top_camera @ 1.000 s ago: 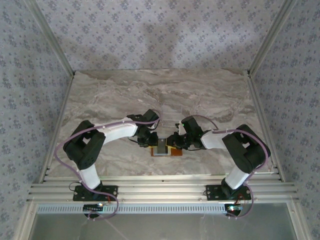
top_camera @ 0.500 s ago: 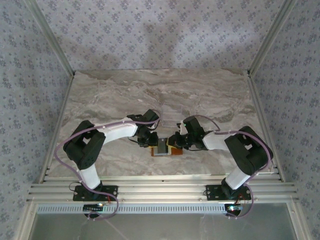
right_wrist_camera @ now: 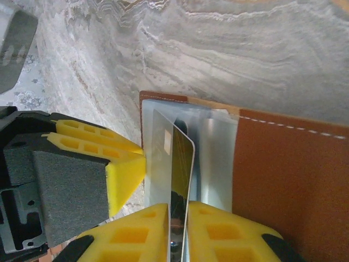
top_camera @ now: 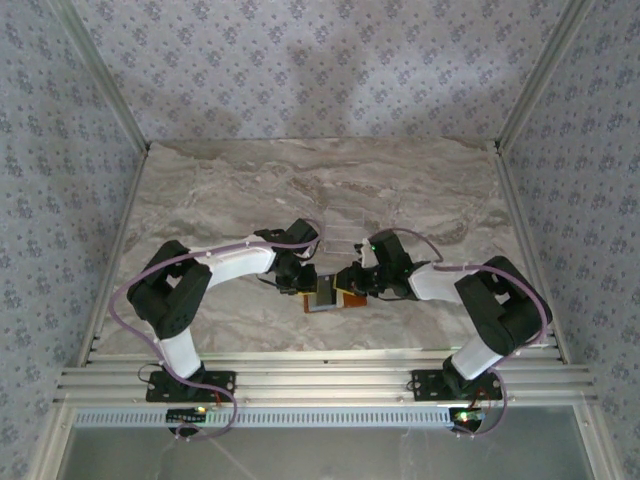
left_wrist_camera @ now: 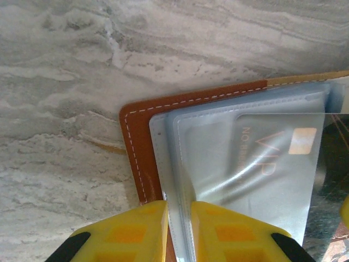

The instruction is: Take the credit cards out of the card holder

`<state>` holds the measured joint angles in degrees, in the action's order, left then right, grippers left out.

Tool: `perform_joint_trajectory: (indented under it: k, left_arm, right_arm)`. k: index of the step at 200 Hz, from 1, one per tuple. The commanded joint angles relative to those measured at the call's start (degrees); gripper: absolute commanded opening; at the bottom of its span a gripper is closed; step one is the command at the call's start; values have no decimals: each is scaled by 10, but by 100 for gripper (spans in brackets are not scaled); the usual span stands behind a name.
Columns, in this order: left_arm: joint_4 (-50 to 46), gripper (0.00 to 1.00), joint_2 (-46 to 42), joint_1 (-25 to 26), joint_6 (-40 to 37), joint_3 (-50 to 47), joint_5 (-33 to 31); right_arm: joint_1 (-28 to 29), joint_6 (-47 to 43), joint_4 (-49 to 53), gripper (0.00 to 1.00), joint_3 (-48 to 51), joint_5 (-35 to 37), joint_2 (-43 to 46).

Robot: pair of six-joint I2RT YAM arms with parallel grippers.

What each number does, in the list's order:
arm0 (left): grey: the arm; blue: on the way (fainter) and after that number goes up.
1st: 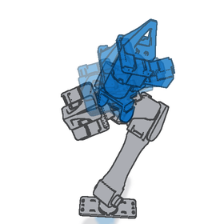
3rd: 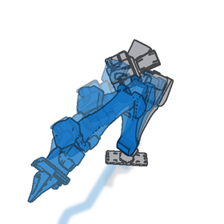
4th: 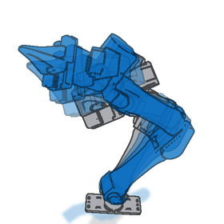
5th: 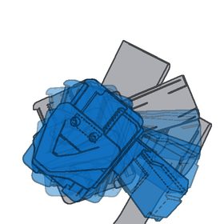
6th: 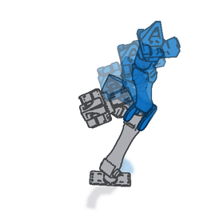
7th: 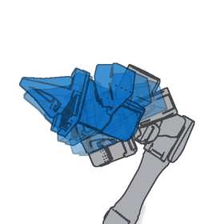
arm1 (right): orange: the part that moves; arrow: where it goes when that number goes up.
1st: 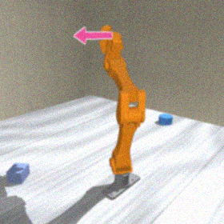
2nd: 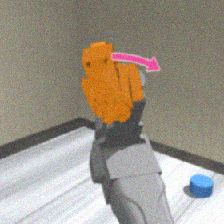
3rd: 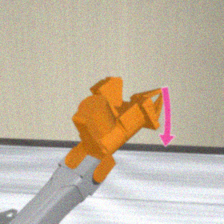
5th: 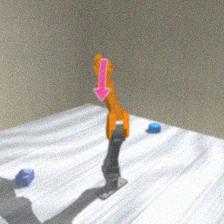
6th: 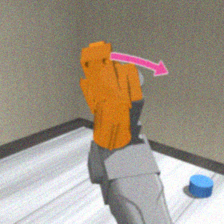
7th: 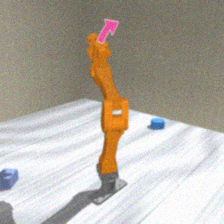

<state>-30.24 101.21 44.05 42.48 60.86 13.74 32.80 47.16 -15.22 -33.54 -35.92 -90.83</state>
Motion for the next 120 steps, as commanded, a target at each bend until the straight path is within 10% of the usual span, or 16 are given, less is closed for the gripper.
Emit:
perform_joint_trajectory:
  k: [1,120]
  left_arm:
    - [-30,21,33,7,-6,-18,-19]
    - [-30,20,28,7,-6,-22,-19]
  right_arm:
    - [5,2,-11,17,-1,-17,-14]
    - [14,11,1,12,-10,6,-30]
